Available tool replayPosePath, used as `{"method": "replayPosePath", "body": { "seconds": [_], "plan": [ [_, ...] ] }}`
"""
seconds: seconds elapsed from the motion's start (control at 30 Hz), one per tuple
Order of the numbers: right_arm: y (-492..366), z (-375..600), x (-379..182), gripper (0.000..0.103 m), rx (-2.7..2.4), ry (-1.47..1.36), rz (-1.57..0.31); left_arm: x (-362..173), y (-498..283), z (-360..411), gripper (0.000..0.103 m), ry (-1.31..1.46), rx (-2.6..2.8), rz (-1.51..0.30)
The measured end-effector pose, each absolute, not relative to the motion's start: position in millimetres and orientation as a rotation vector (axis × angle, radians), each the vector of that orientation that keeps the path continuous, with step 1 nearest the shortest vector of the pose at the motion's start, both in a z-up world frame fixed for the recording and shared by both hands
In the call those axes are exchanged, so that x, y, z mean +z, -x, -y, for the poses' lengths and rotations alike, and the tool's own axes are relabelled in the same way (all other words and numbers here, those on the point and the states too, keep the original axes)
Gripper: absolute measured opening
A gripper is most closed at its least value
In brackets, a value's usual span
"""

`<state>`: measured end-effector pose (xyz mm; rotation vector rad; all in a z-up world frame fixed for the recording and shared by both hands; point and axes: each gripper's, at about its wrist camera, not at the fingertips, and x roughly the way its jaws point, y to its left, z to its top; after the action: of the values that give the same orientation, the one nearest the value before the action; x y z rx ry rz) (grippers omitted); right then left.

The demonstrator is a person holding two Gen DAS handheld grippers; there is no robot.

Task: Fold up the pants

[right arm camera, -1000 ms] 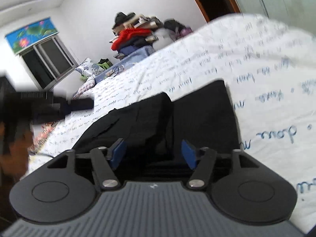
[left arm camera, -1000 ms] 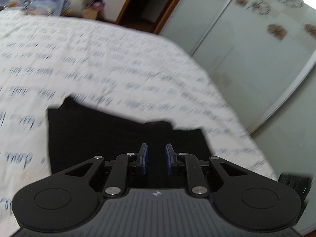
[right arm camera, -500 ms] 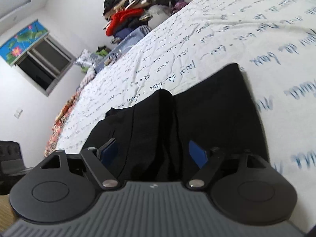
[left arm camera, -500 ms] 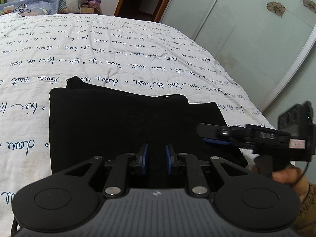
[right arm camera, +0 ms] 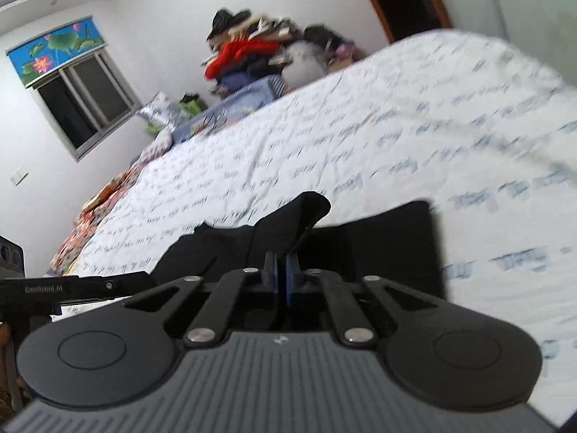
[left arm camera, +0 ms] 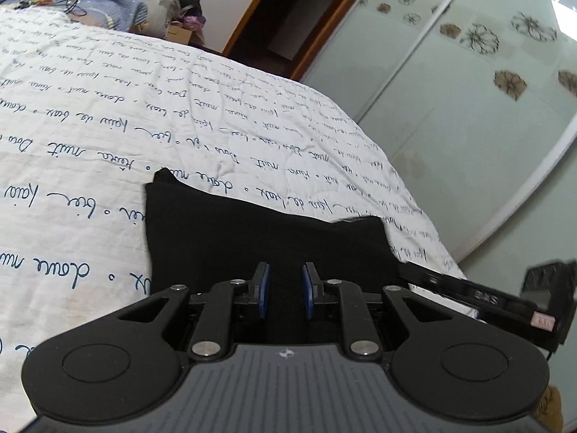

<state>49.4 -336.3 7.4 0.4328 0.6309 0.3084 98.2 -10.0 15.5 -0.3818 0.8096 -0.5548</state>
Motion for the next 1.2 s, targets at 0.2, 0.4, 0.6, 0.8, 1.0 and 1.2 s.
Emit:
{"method": "replayPosePath", "body": {
  "seconds": [0.2, 0.4, 0.6, 0.8, 1.0, 1.2],
  "plan": [
    [-27, 374, 13, 0.006, 0.176, -0.439, -0.6, 7, -103, 12, 0.019, 0.375, -0.543, -0.846],
    [-25, 385, -8, 0.007, 0.058, -0.411, -0.649, -2, -106, 18, 0.019, 0.343, -0.539, -0.891],
    [-5, 397, 4, 0.022, 0.056, -0.44, -0.609, -3, -104, 18, 0.019, 0.328, -0.552, -0.89],
    [17, 374, 4, 0.035, 0.141, -0.338, -0.649, -4, -88, 43, 0.019, 0.195, -0.616, -0.874],
    [22, 338, -11, 0.058, 0.075, -0.017, -0.69, -18, -64, 73, 0.031, -0.061, -0.631, -0.823],
    [43, 344, 12, 0.044, 0.015, -0.01, -0.592, -3, -67, 64, 0.04, 0.017, -0.622, -0.779]
  ]
}}
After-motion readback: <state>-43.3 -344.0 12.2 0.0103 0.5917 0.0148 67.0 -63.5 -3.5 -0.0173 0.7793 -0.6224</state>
